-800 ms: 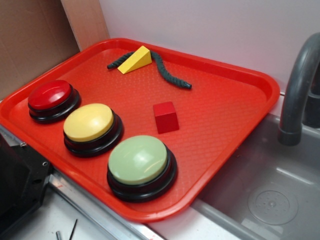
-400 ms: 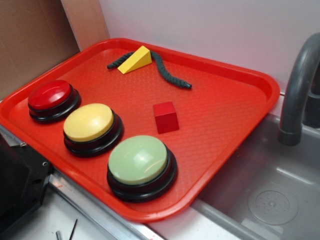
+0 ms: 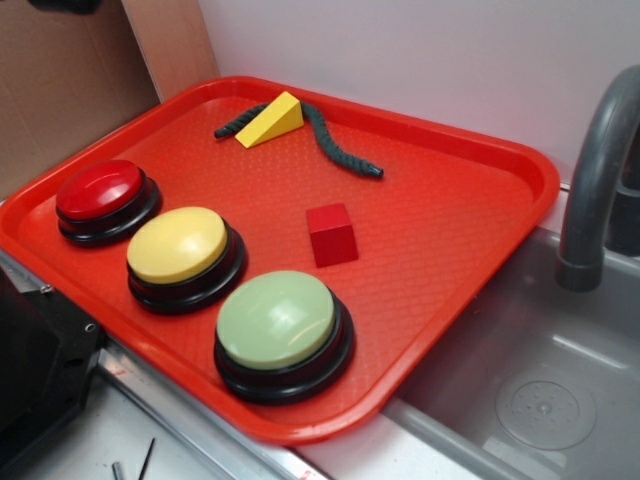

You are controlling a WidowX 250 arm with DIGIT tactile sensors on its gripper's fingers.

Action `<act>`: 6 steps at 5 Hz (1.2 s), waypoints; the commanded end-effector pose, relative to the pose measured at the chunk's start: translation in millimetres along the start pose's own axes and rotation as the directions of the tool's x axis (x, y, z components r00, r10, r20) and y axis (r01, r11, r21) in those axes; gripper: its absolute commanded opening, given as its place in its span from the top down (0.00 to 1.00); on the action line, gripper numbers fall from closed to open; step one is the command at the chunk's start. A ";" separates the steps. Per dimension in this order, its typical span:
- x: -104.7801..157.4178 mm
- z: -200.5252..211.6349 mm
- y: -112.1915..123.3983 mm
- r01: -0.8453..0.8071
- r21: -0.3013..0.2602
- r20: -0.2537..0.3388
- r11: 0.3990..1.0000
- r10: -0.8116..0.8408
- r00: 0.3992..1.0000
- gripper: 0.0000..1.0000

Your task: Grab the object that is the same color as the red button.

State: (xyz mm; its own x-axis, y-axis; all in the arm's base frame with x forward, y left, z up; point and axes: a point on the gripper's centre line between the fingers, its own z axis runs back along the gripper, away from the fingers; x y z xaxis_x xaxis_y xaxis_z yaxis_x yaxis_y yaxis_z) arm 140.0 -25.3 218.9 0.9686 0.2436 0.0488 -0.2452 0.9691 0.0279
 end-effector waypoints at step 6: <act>78.5 -172.4 -106.8 -0.555 -0.114 0.119 0.824 0.566 0.816 0.00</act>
State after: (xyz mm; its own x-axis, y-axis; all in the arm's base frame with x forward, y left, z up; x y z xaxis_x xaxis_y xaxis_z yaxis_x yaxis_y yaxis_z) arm 239.1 -100.7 33.3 0.6527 0.7399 0.1631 -0.7414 0.6680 -0.0636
